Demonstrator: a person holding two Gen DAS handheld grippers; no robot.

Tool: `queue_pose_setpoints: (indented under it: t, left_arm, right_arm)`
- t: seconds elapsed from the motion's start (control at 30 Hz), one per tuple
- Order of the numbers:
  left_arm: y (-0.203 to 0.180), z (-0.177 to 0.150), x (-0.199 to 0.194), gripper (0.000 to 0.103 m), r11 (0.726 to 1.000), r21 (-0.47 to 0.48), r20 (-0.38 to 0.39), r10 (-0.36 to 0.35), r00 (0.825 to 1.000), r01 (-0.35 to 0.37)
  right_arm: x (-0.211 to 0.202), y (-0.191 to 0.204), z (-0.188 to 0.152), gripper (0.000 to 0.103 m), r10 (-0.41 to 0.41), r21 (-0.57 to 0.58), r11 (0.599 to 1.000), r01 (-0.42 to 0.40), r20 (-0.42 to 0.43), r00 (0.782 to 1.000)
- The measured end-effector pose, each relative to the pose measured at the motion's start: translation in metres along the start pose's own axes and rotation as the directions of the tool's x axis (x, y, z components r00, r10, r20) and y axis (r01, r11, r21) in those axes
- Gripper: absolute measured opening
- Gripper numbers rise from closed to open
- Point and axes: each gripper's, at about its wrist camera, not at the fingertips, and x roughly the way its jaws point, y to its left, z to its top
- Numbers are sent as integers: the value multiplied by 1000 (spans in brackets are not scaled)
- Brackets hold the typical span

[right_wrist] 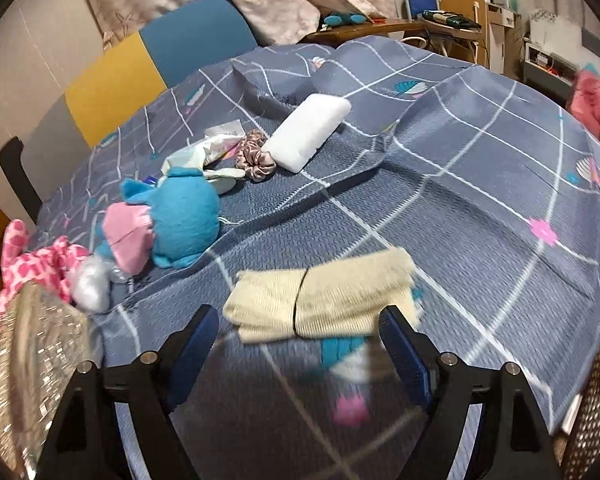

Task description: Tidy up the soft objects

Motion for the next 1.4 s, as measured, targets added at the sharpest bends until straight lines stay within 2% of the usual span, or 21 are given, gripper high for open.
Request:
queue_pose_setpoints:
  t: [0.1, 0.17, 0.2, 0.27, 0.33, 0.4, 0.53, 0.63, 0.7, 0.73, 0.83, 0.93, 1.1, 1.3, 1.37, 1.4]
  left_arm:
    - [-8, 6, 8, 45, 1000, 5, -17, 4, 1000, -4]
    - [-13, 10, 14, 45, 1000, 4, -24, 7, 1000, -7]
    - [-15, 13, 17, 45, 1000, 3, -29, 10, 1000, -10]
    - [-22, 21, 24, 45, 1000, -4, -39, 4, 999, -4]
    - [-28, 29, 32, 45, 1000, -12, -46, 3, 999, -4]
    - [-36, 39, 40, 45, 1000, -17, -54, -5, 999, 4]
    - [-53, 58, 59, 45, 999, -26, -63, -29, 998, 28]
    - [-66, 73, 75, 47, 999, -38, -67, -29, 997, 26]
    - [-71, 84, 90, 53, 998, -59, -76, -32, 997, 27]
    - [-73, 89, 98, 59, 997, -73, -81, -29, 996, 23]
    - [-74, 105, 129, 63, 990, -140, -107, -22, 994, 7]
    - [-68, 116, 167, 63, 973, -231, -170, -28, 985, -13]
    - [-55, 122, 217, 63, 926, -371, -226, -18, 974, -69]
    - [-38, 124, 250, 64, 869, -469, -238, 50, 970, -160]
    - [-32, 126, 262, 73, 847, -490, -249, 89, 964, -205]
    - [-29, 127, 268, 73, 839, -495, -260, 103, 960, -225]
  right_arm:
    - [9, 7, 5, 86, -20, -37, 999, 21, 15, 1000]
    - [13, 11, 8, 83, -27, -70, 997, 29, 28, 999]
    - [16, 12, 8, 73, -31, -88, 996, 33, 28, 999]
    - [20, 15, 10, 67, -16, -143, 990, 20, 32, 999]
    - [19, 17, 9, 56, 6, -195, 981, 2, 41, 999]
    - [17, 15, 7, 52, 39, -215, 976, -26, 57, 998]
    - [13, -3, 4, 48, 116, -152, 983, -100, 105, 988]
    - [8, -17, 0, 48, 146, -103, 986, -131, 157, 977]
    - [4, -23, -1, 48, 155, -73, 987, -144, 185, 970]
    - [4, -24, -1, 48, 151, -68, 988, -141, 190, 970]
    - [8, -23, -3, 48, 153, -70, 987, -141, 200, 968]
    - [10, -22, -5, 49, 154, -78, 987, -141, 204, 967]
    - [11, -25, -7, 49, 173, -72, 984, -161, 214, 961]
    - [11, -28, -7, 49, 186, -65, 982, -176, 220, 958]
    - [11, -29, -8, 49, 190, -63, 982, -180, 222, 956]
    - [11, -30, -8, 49, 193, -61, 981, -184, 223, 955]
